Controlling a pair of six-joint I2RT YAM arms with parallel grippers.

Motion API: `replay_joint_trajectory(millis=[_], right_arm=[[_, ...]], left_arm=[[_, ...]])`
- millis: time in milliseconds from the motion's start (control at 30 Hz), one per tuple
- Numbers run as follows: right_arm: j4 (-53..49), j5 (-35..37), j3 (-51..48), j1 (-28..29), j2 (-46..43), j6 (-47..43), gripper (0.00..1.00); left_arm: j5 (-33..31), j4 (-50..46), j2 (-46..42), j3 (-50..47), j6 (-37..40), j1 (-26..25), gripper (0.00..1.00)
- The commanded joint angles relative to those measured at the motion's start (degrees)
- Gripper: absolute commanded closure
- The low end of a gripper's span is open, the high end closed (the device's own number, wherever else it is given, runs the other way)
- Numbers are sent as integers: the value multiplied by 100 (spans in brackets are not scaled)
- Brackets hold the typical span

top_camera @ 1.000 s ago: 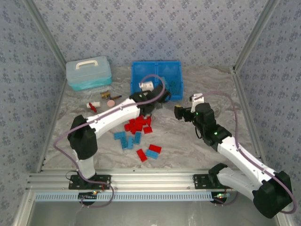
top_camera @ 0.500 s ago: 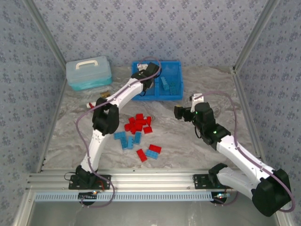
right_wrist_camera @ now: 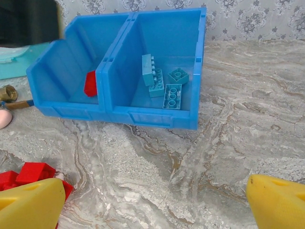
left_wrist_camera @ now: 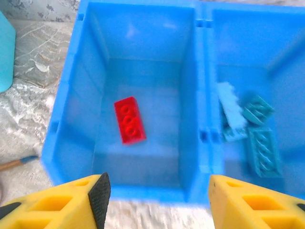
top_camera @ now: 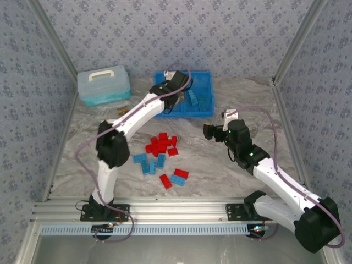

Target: Sort the legos into containers by color

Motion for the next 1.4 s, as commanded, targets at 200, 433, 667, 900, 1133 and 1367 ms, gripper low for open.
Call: replay_joint_trajectory(millis=[200, 433, 667, 900, 1133, 1367], right_arm=[[5, -85, 9, 23, -24, 94, 0], [64, 29, -44, 36, -12, 70, 0], [54, 56, -40, 36, 21, 46, 0], [52, 47, -42, 36, 23, 59, 0], [62, 38, -40, 34, 33, 68, 0], [76, 40, -43, 36, 37, 85, 0]], left_arm=[[595, 503, -2312, -3526, -993, -1037, 42], [842, 590, -1749, -3820, -577, -1264, 42], [992, 330, -765, -3114, 202, -980, 43], [948, 452, -285, -2910, 418, -748, 44], [1386, 708, -130, -3131, 418, -732, 53], [1382, 854, -404, -3303, 207, -740, 70]])
